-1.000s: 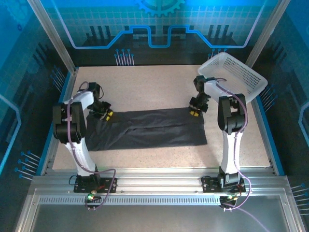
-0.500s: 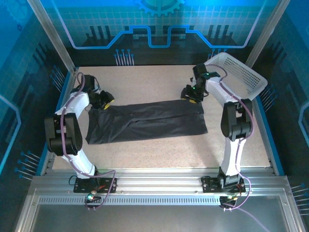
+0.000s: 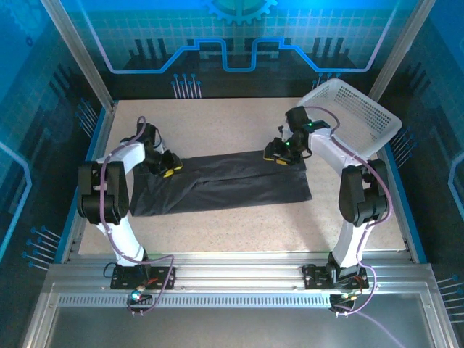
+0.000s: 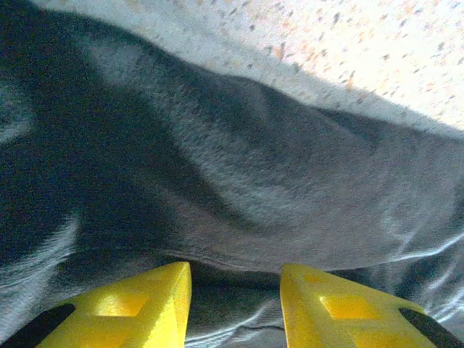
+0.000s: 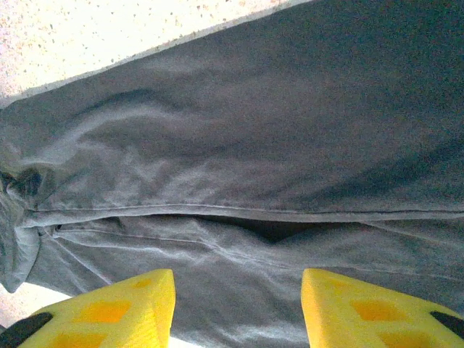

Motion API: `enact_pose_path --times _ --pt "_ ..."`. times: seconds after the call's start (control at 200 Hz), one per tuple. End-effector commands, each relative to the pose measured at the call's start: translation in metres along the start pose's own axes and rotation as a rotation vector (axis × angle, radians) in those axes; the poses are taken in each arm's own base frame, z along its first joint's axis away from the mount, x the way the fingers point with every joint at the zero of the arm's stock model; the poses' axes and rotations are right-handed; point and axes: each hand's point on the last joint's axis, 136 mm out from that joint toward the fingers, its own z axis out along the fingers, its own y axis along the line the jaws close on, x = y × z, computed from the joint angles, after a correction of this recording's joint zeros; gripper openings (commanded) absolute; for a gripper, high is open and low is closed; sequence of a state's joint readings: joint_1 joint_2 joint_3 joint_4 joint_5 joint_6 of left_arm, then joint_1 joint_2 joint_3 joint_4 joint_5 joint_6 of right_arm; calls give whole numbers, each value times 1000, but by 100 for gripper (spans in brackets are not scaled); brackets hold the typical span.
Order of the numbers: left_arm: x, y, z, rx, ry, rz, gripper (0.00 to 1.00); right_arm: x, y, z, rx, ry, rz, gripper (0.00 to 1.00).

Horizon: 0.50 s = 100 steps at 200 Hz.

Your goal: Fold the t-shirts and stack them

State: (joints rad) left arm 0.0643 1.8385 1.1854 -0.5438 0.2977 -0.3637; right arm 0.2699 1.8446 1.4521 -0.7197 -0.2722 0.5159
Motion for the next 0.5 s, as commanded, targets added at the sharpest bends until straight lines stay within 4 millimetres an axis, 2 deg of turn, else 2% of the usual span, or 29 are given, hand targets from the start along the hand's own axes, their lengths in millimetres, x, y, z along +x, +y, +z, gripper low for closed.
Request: enact_pose_path --times 0.0,0.085,0.225,0.325,0.495 --pt "13 11 3 -63 14 50 39 3 18 -13 -53 -20 -21 50" --pt "14 15 0 -93 -11 72 40 3 23 -14 -65 -22 -32 50" --pt "18 8 1 -58 -7 90 40 5 43 -16 -132 -22 -77 50" --pt "21 7 1 -54 -4 89 30 9 57 -20 -188 -18 -100 50" --pt "21 4 -8 -46 -35 73 8 15 65 -28 -224 -24 -104 50"
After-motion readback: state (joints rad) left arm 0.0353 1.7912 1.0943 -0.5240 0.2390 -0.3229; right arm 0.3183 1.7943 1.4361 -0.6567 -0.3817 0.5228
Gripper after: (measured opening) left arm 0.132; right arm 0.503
